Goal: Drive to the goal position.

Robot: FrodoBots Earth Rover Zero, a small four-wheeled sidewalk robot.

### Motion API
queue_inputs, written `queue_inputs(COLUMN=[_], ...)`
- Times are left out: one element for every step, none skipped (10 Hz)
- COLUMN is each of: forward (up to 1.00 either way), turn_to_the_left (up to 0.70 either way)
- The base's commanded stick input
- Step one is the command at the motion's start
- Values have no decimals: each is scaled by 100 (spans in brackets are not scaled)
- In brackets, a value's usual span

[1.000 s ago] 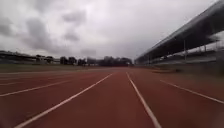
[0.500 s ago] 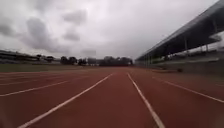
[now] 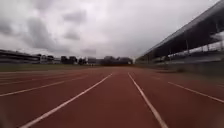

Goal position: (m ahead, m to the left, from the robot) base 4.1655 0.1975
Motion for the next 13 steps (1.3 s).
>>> queue_inputs(forward=[50,50,50,50,50,50,50,50,50,50,50,50,50], turn_to_the_left=[0,0,0,0,0,0,0,0,0,0,0,0,-50])
